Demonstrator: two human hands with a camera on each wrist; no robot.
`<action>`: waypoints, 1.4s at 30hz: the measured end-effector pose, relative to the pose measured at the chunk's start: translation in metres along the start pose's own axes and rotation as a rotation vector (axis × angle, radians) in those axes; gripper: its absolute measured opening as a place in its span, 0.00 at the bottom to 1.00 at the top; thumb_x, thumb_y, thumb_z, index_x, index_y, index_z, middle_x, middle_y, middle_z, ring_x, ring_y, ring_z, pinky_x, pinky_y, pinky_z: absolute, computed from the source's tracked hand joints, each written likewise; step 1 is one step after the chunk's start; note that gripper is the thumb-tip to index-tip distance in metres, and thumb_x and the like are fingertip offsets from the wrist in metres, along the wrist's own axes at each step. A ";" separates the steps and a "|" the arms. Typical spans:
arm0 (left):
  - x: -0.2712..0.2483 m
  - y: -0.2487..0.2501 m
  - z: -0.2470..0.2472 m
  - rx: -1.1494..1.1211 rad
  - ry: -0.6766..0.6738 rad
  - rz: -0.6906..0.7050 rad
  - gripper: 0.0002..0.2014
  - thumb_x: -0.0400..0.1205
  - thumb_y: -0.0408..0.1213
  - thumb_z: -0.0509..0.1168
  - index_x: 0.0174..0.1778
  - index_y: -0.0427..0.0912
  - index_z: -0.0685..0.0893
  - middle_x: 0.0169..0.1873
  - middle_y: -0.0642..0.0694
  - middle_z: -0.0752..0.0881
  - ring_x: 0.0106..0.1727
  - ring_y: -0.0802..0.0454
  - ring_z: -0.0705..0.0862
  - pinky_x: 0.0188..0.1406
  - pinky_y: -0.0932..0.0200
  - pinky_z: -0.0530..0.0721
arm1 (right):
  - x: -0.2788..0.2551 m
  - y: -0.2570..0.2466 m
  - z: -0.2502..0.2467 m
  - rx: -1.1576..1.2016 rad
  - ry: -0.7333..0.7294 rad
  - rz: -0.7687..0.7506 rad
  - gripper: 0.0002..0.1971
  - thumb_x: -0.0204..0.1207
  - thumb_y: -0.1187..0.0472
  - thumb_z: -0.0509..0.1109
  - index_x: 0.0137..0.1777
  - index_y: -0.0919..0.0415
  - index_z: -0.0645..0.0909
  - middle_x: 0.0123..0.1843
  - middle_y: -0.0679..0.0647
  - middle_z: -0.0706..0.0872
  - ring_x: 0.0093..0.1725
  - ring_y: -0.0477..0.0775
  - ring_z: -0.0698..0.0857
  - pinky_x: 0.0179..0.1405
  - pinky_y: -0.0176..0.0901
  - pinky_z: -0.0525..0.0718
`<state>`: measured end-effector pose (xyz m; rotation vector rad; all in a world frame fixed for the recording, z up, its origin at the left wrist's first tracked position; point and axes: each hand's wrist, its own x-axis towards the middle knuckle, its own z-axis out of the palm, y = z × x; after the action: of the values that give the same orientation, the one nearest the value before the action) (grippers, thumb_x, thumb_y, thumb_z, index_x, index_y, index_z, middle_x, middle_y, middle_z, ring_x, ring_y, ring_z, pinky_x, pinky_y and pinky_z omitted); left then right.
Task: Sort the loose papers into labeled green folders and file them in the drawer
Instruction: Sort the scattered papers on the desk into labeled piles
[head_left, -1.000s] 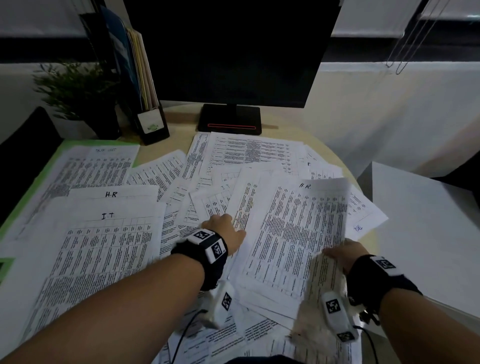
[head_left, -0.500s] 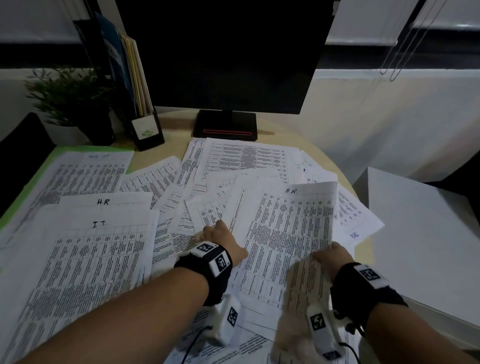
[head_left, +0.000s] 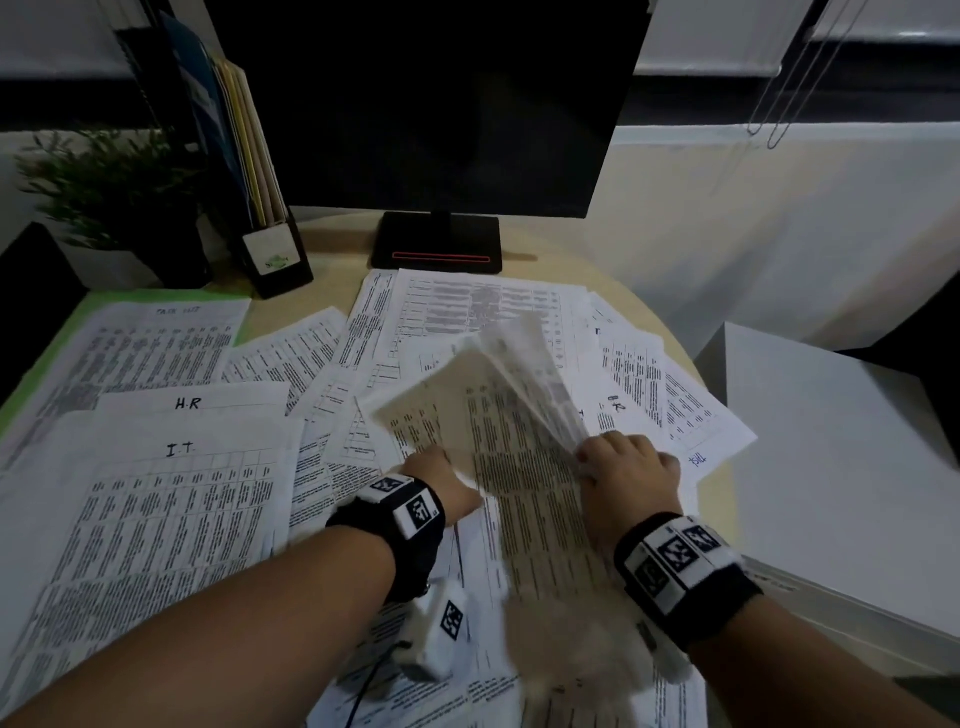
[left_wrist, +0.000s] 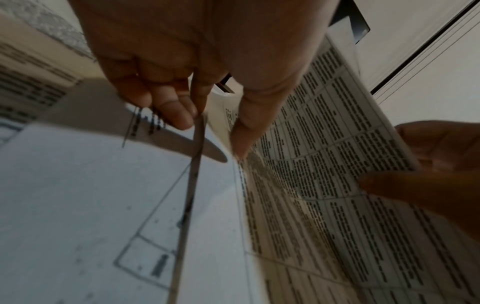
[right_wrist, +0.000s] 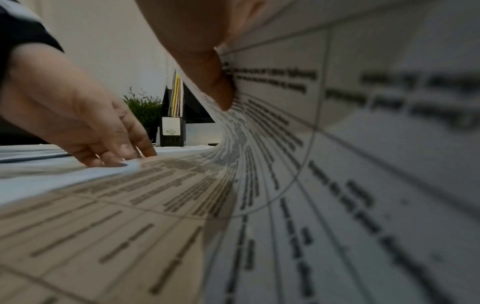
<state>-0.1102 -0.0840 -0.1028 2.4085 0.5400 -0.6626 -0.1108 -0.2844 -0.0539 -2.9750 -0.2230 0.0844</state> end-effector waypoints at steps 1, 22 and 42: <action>0.001 -0.001 0.001 -0.017 0.019 0.010 0.23 0.67 0.49 0.72 0.54 0.43 0.77 0.49 0.46 0.84 0.45 0.48 0.85 0.49 0.51 0.88 | -0.002 -0.004 -0.002 0.016 0.036 -0.071 0.10 0.78 0.59 0.65 0.56 0.49 0.82 0.57 0.46 0.81 0.61 0.55 0.77 0.60 0.53 0.70; 0.038 -0.014 -0.023 -0.597 0.104 0.060 0.19 0.75 0.28 0.70 0.63 0.37 0.80 0.56 0.40 0.87 0.56 0.42 0.85 0.62 0.48 0.82 | 0.056 0.064 0.012 0.562 -0.090 0.393 0.14 0.81 0.55 0.64 0.63 0.60 0.81 0.61 0.57 0.84 0.62 0.61 0.82 0.62 0.48 0.77; 0.030 -0.022 -0.011 -0.458 0.132 -0.034 0.21 0.79 0.30 0.63 0.70 0.41 0.74 0.62 0.43 0.83 0.55 0.45 0.80 0.54 0.57 0.76 | 0.085 0.098 0.016 0.032 -0.438 0.543 0.51 0.56 0.36 0.79 0.76 0.58 0.64 0.70 0.60 0.71 0.67 0.65 0.76 0.67 0.59 0.77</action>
<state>-0.0938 -0.0537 -0.1208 2.0204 0.7041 -0.3465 -0.0139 -0.3649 -0.0894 -2.8544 0.5375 0.7902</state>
